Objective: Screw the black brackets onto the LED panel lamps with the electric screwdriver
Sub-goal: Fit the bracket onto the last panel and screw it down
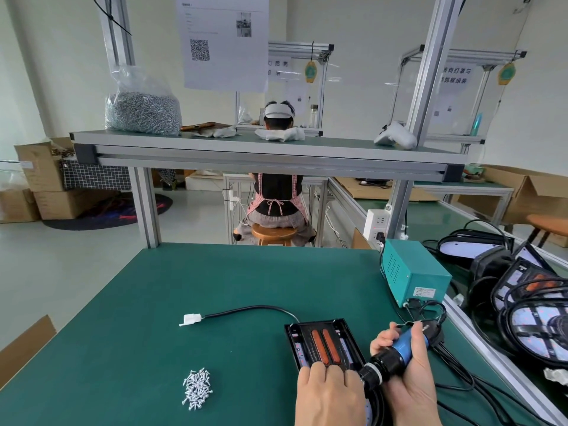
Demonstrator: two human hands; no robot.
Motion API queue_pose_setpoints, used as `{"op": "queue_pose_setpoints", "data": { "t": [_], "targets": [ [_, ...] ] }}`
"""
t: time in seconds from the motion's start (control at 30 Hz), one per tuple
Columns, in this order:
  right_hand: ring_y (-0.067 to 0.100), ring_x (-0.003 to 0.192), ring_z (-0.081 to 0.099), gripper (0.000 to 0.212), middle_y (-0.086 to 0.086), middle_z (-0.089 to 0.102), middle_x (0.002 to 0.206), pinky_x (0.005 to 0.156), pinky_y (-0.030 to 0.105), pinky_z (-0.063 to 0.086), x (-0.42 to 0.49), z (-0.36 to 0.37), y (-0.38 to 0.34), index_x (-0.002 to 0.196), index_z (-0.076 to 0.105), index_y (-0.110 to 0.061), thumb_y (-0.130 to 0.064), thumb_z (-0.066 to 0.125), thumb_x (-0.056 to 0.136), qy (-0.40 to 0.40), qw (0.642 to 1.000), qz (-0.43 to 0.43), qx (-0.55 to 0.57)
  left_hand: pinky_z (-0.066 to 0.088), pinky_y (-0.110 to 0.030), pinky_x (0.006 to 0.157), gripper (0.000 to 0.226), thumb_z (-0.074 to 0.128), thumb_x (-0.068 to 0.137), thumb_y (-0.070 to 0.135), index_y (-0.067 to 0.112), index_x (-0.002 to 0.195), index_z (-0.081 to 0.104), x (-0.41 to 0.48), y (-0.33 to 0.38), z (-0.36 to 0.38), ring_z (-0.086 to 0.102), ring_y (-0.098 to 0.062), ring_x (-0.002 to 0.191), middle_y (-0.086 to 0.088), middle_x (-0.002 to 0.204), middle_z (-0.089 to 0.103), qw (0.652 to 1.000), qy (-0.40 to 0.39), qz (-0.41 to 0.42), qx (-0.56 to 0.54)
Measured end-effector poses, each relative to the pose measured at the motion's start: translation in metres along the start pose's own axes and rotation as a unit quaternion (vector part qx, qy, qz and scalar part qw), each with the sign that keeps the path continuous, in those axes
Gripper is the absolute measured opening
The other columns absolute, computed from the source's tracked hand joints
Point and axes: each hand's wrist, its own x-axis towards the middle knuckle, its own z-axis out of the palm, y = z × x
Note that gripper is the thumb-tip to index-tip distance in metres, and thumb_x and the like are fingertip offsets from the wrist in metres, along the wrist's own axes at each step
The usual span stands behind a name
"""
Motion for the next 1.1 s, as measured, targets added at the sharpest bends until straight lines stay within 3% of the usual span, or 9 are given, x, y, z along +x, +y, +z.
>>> {"op": "queue_pose_setpoints", "data": {
  "t": [0.23,0.37,0.5,0.73,0.97,1.1],
  "targets": [
    [0.006,0.066,0.047,0.036,-0.005,0.052,0.075,0.058,0.017,0.051,-0.003,0.0019,0.0007,0.099,0.056,-0.014,-0.048,0.064,0.09,0.003,1.0,0.01,-0.003,0.039,-0.016,0.042,0.033,0.031,0.06,0.003,0.021,0.041,0.051,0.0064,0.004,-0.0061,0.041,-0.014,0.033,0.004,0.035,0.039,1.0,-0.001,-0.016,0.011],
    [0.006,0.068,0.047,0.035,-0.004,0.052,0.078,0.067,0.014,0.046,-0.0028,0.0008,-0.0007,0.099,0.057,-0.014,-0.047,0.065,0.092,0.014,1.0,0.009,-0.003,0.039,-0.015,0.043,0.033,0.029,0.059,0.006,0.023,0.043,0.053,0.0046,0.0028,-0.0071,0.043,-0.013,0.035,0.006,0.037,0.042,1.0,-0.006,-0.008,0.006],
    [0.006,0.068,0.047,0.036,-0.003,0.053,0.075,0.062,0.015,0.049,-0.0026,0.0006,-0.0011,0.099,0.057,-0.013,-0.047,0.067,0.09,0.018,1.0,0.011,0.002,0.039,-0.014,0.043,0.031,0.029,0.058,0.009,0.024,0.043,0.052,0.0047,0.0002,-0.0068,0.043,-0.012,0.035,0.007,0.037,0.043,1.0,-0.01,-0.004,-0.003],
    [0.006,0.066,0.048,0.037,-0.002,0.054,0.073,0.078,0.018,0.043,-0.0025,0.0013,-0.0014,0.098,0.058,-0.013,-0.047,0.068,0.088,0.024,1.0,0.008,0.007,0.039,-0.014,0.043,0.033,0.027,0.057,0.009,0.023,0.042,0.053,0.0061,-0.0036,-0.0065,0.044,-0.011,0.035,0.007,0.038,0.043,1.0,-0.015,-0.004,-0.007],
    [0.008,0.058,0.049,0.037,-0.001,0.054,0.068,0.076,0.018,0.043,-0.0025,0.0022,-0.0003,0.097,0.057,-0.012,-0.047,0.066,0.089,0.022,1.0,0.003,0.002,0.037,-0.013,0.042,0.033,0.03,0.058,0.007,0.024,0.041,0.052,0.0064,-0.004,-0.0054,0.043,-0.011,0.034,0.007,0.037,0.042,1.0,-0.022,0.007,-0.002],
    [0.007,0.06,0.049,0.037,-0.002,0.054,0.069,0.061,0.016,0.049,-0.0032,0.0021,0.0002,0.098,0.057,-0.013,-0.047,0.066,0.088,0.016,1.0,0.006,-0.003,0.038,-0.013,0.042,0.033,0.031,0.061,0.007,0.023,0.041,0.053,0.0072,-0.0042,-0.0042,0.043,-0.012,0.034,0.007,0.036,0.042,1.0,-0.024,0.013,-0.002]
  ]
}}
